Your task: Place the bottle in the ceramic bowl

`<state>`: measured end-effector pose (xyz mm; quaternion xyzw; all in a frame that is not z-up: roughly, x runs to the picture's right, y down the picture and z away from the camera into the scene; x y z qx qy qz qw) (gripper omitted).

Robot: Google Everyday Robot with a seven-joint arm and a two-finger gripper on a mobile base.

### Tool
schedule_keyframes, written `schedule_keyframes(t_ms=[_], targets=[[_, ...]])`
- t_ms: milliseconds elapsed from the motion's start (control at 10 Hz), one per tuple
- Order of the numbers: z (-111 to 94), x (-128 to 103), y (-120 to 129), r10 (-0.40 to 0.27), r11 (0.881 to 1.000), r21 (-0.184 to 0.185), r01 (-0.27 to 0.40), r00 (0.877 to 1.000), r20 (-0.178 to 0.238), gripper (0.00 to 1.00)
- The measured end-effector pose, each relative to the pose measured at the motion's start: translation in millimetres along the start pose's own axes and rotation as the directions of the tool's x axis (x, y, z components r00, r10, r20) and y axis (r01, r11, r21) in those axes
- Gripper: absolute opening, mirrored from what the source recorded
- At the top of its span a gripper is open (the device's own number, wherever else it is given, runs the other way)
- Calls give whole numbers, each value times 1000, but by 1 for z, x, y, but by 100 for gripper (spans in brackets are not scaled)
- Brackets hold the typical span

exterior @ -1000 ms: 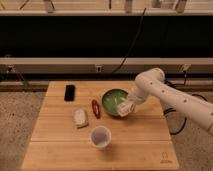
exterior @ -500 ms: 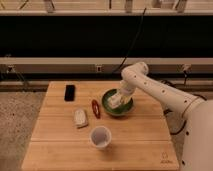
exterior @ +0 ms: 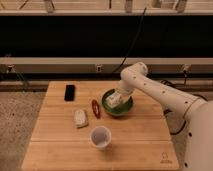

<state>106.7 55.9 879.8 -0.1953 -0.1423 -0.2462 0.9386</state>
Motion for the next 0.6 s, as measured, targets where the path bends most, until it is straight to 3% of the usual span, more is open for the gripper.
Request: schedule_keyframes(t_ms=[200,600], targets=[[-7,0,6,5,1000,-5,-5,1000,-4,80],[-20,6,-7,-10,1000,-3,10,1000,-1,80]])
